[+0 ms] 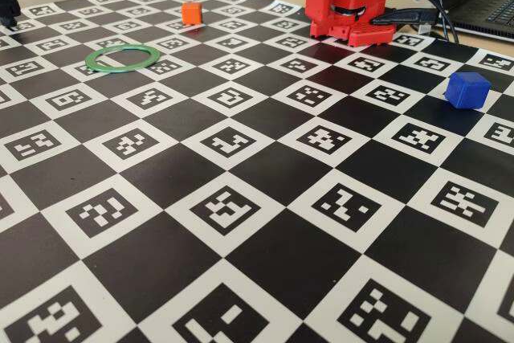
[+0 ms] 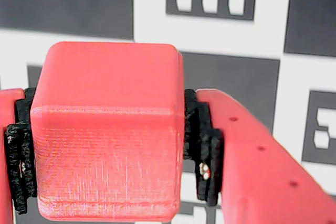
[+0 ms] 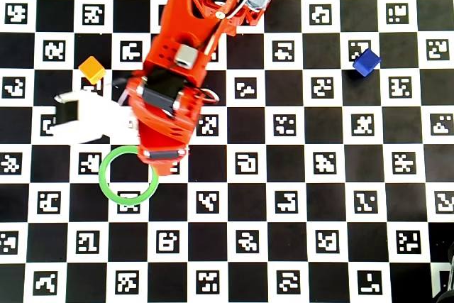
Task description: Grab the red cube then put it in the green circle then put the blue cube on top and finally the orange cube on top
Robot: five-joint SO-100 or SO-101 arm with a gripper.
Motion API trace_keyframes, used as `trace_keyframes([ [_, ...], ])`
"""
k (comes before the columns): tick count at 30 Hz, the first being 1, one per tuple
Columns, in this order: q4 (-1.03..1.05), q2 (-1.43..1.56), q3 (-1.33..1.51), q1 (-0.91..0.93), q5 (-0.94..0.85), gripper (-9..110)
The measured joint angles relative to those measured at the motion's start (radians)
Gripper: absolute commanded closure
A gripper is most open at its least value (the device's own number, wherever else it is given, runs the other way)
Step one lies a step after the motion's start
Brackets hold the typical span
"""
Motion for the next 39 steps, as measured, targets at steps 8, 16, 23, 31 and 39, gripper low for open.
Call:
trace_keyframes([
  [8, -0.054, -0.166, -0.069, 0.041, -0.006, 92],
  [16, -0.178, -0.302, -0.071, 0.066, -0.011, 92],
  [23, -0.262, -0.374, -0.049, 0.075, -0.018, 92],
  [31, -0.341, -0.394, 0.046, 0.075, -0.018, 92],
  [39, -0.394, -0.394, 0.115, 0.075, -0.018, 92],
])
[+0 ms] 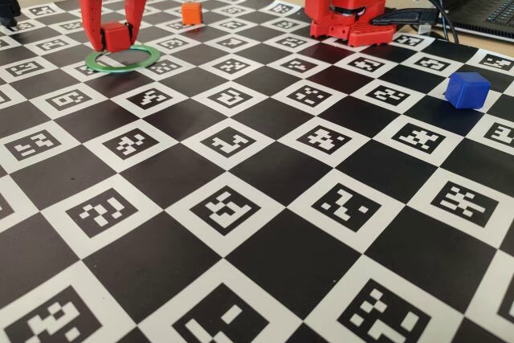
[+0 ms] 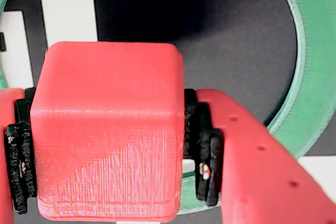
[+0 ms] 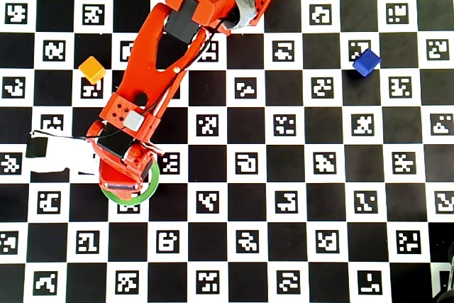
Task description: Grab the red cube then put it in the green circle then put the blue cube on top and finally the orange cube on top
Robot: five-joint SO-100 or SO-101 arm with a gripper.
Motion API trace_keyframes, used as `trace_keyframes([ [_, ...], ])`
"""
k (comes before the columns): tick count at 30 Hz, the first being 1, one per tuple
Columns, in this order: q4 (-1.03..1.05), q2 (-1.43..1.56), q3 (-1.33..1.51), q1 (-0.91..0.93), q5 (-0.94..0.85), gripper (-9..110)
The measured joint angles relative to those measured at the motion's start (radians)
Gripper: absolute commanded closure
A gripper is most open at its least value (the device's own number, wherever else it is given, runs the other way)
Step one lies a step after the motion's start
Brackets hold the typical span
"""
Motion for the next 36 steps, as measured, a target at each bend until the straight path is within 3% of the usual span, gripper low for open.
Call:
trace_keyframes([
  [36, -0.028, 0.0, 0.051, 0.015, -0.037, 88],
])
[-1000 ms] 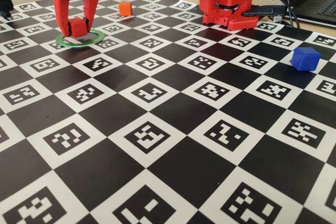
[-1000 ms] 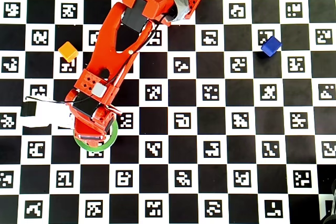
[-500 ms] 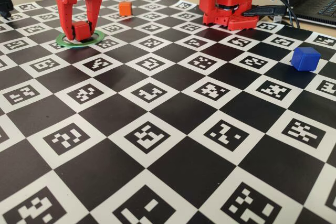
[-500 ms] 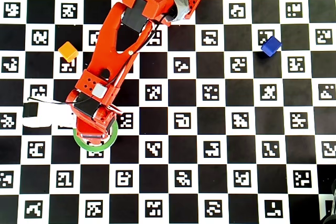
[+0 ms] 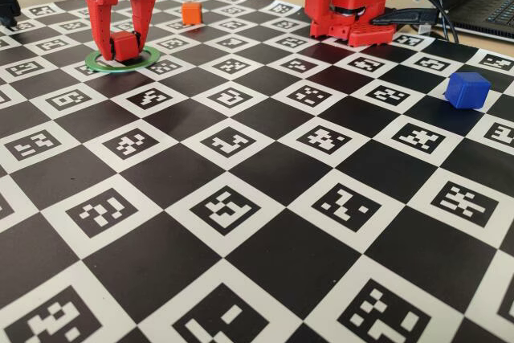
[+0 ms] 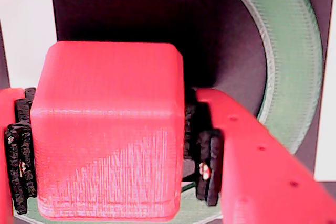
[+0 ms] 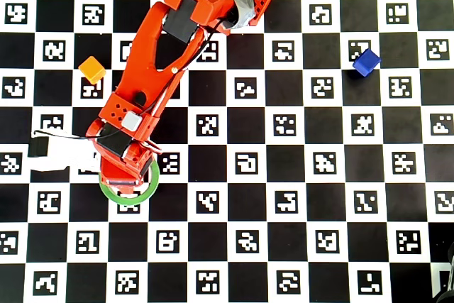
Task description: Grab the red cube then put it in the green circle then put the blue cube on top and finally the orange cube on top
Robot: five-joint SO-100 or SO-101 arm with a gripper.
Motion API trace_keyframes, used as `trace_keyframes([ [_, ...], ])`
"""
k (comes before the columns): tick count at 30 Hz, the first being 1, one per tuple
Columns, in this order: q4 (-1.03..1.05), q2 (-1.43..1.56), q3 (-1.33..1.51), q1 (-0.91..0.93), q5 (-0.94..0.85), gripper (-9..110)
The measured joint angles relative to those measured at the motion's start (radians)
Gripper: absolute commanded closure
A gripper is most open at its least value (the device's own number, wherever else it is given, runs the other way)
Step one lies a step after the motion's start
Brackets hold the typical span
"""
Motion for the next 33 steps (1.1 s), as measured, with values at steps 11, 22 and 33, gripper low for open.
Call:
trace_keyframes([
  [11, 0.0, 0.0, 0.0, 0.0, 0.002, 80],
  [22, -0.014, 0.0, 0.012, 0.0, 0.014, 72],
  [33, -0.015, 0.0, 0.018, 0.0, 0.018, 63],
])
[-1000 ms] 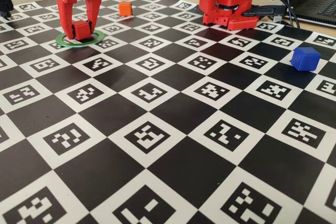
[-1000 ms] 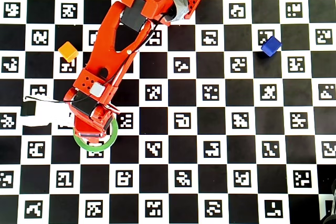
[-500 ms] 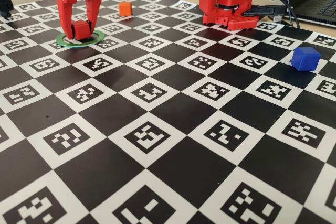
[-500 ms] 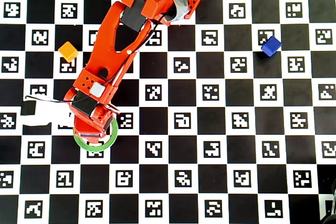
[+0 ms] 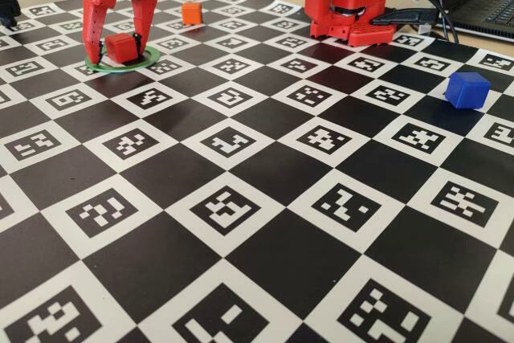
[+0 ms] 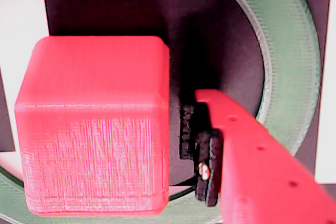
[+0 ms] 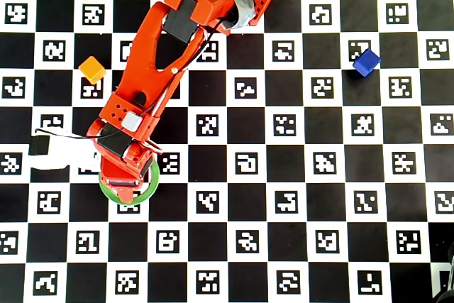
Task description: Grab the red cube then put it in the green circle then put the blue cube on top and finally the orange cube on top
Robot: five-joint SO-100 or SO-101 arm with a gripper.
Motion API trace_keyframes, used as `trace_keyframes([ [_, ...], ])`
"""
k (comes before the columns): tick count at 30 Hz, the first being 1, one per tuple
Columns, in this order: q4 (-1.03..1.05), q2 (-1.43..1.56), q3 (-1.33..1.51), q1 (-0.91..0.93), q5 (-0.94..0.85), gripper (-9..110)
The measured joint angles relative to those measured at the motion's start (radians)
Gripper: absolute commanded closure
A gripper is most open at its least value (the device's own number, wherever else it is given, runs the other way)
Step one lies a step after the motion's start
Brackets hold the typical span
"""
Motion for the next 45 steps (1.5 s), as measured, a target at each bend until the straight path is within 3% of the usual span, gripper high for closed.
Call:
trace_keyframes([
  [28, 0.124, 0.115, 0.0, 0.012, 0.018, 59],
  [45, 0.414, 0.443, -0.037, -0.029, 0.144, 60],
])
